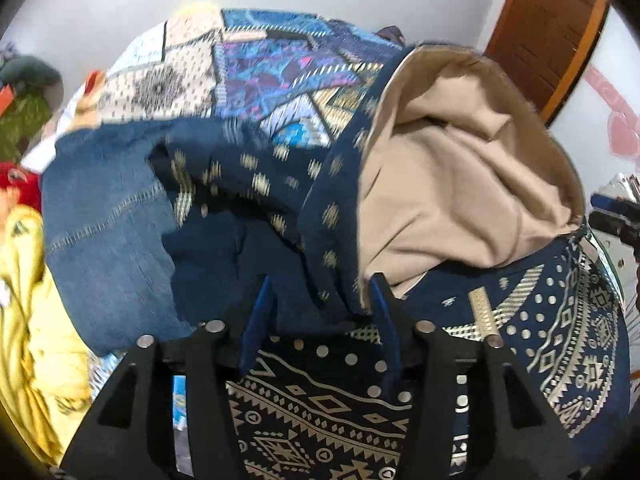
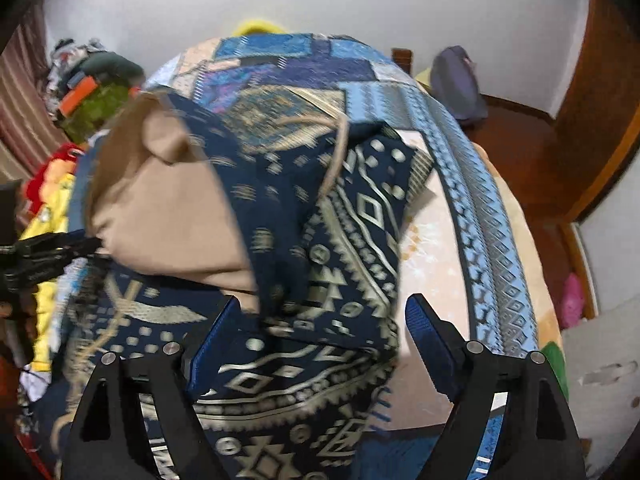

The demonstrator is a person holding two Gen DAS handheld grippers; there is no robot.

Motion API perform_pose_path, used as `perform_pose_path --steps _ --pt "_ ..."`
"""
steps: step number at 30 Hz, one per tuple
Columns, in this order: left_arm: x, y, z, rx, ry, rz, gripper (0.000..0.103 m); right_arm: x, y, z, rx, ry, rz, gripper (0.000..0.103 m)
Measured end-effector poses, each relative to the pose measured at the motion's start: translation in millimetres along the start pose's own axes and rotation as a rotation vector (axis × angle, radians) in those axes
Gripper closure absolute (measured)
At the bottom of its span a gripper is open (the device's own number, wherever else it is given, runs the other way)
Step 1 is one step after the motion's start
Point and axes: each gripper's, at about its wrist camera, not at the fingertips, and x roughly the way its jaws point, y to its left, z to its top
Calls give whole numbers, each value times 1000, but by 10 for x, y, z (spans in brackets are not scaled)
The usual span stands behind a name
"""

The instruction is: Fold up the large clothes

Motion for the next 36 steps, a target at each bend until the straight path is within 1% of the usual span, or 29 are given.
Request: perform_pose_path --steps 1,3,7,13,17,19,20,21,22,23,24,25,26,28,29,34,36 --pt "-37 -16 43 11 -12 6 46 -25 23 28 -3 -11 6 20" --pt "-110 -55 158 25 -37 12 46 -63 71 129 -4 -34 30 20" --pt "-135 -119 474 40 -70 -12 44 -27 200 410 3 -62 90 20" --pt "123 -186 907 53 -69 -49 44 194 468 758 -33 -68 129 20" --pt "332 -273 1073 68 -64 -66 44 414 616 891 -60 -66 124 20" --pt "375 -309 1105 76 -74 -65 44 526 666 929 -72 -61 119 21" --pt "395 -324 1121 79 -79 -62 45 568 686 940 -73 -60 117 25" --pt "410 -343 1137 83 -86 -71 54 615 707 954 -74 -59 118 29" --pt "422 -355 1146 89 -85 -83 64 653 710 968 -72 -55 123 41" --pt "431 -369 1152 95 -81 -94 70 687 711 980 -70 -50 130 56" --pt "432 -387 1152 99 -80 -97 83 719 710 991 -63 -44 140 61" --pt "430 -397 1151 102 -80 -96 91 732 695 991 -57 -44 145 71" --pt "395 -405 1141 104 -86 -99 93 737 690 992 -49 -48 151 81" --pt "305 -406 1114 101 -102 -132 96 705 687 982 -45 -57 162 88" --pt "241 -408 1091 99 -109 -152 96 660 693 969 -46 -68 171 90" --pt "-205 -499 889 130 -144 -218 96 291 747 828 -73 -116 202 92" --pt "-392 -568 754 160 -152 -226 96 130 779 735 -91 -124 212 92"
